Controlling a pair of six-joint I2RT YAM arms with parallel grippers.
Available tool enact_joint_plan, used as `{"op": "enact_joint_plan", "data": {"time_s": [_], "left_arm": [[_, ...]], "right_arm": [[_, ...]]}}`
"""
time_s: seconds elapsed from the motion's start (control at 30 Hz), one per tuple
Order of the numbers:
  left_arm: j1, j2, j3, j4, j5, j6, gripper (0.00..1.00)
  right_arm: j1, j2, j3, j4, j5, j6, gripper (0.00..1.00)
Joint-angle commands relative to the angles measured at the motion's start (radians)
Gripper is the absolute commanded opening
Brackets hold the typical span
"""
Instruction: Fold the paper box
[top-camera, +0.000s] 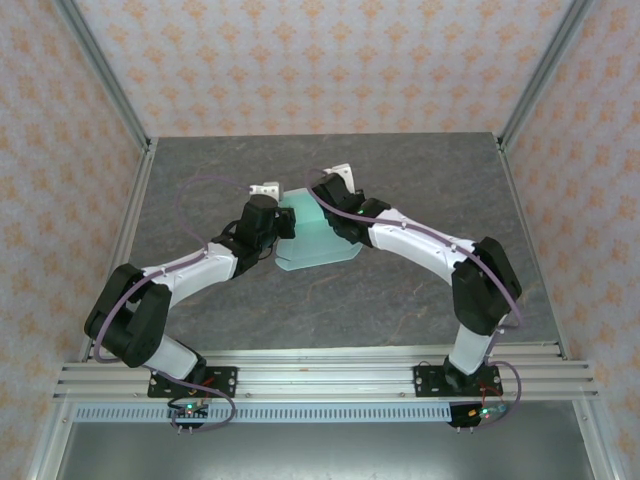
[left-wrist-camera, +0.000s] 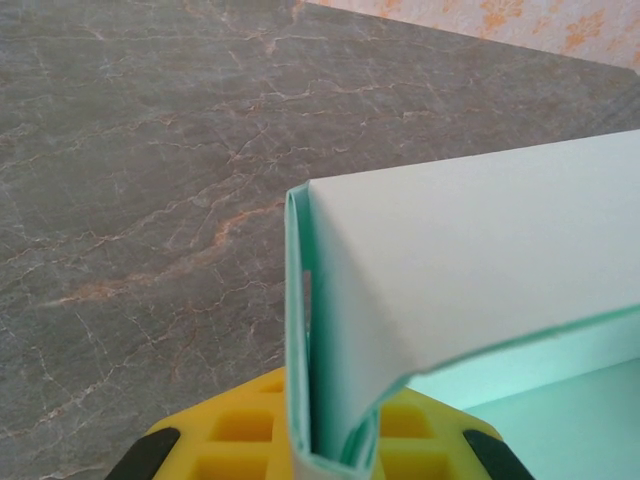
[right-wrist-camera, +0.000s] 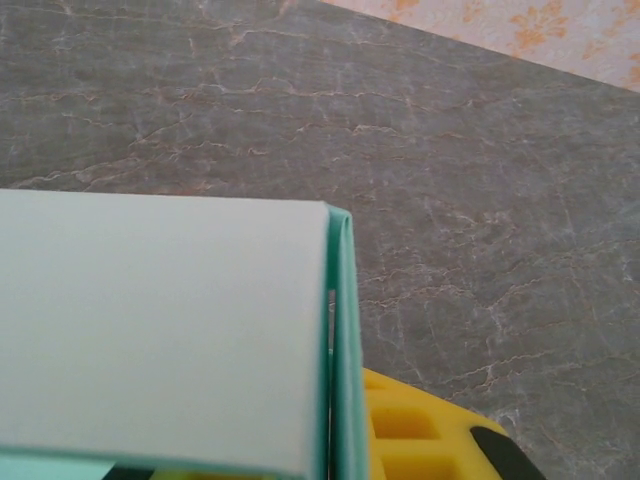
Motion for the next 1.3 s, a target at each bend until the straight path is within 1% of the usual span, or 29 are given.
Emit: {"op": "enact_joint_plan", "data": {"time_s": [0.0,0.17,0.3,0.5,0.57,0.73,0.9,1.07,1.27], "left_arm": [[-0.023,-0.046,0.011,0.005,0.044,0.007,0.00],[-0.025,-0.043,0.009,0.007,0.034,0.006,0.00],[-0.023,-0.044,0.008,0.005,0.022,0.007,0.00],[-0.023,-0.040,0.009,-0.004,0.003,0.017,0.00],[-0.023,-0.041,0.008,-0.008,-0.006,0.018,0.00],[-0.025,-0.034,0.011,-0.011,-0.011,0.019,0.00],[-0.023,-0.024,0.018,-0.022,-0.020,0.017,0.00],[-0.023,-0.018,0.022,-0.025,-0.021,0.014,0.00],[-0.023,-0.015,0.027,-0.034,-0.023,0.013,0.00]], "right_arm": [[-0.026,0.026,0.031,-0.012,0.214,0.064,0.11],[-0.026,0.056,0.046,-0.046,0.309,0.093,0.11],[-0.026,0.070,0.059,-0.058,0.389,0.077,0.11],[-0.028,0.092,0.086,-0.074,0.435,0.026,0.14],[-0.028,0.086,0.082,-0.069,0.408,0.015,0.16],[-0.028,0.052,0.057,-0.043,0.257,-0.017,0.24],[-0.028,0.014,0.023,-0.023,0.102,-0.023,0.31],[-0.028,-0.019,-0.003,-0.018,-0.009,-0.012,0.37],[-0.034,-0.066,-0.014,-0.041,-0.134,-0.017,0.49]]}}
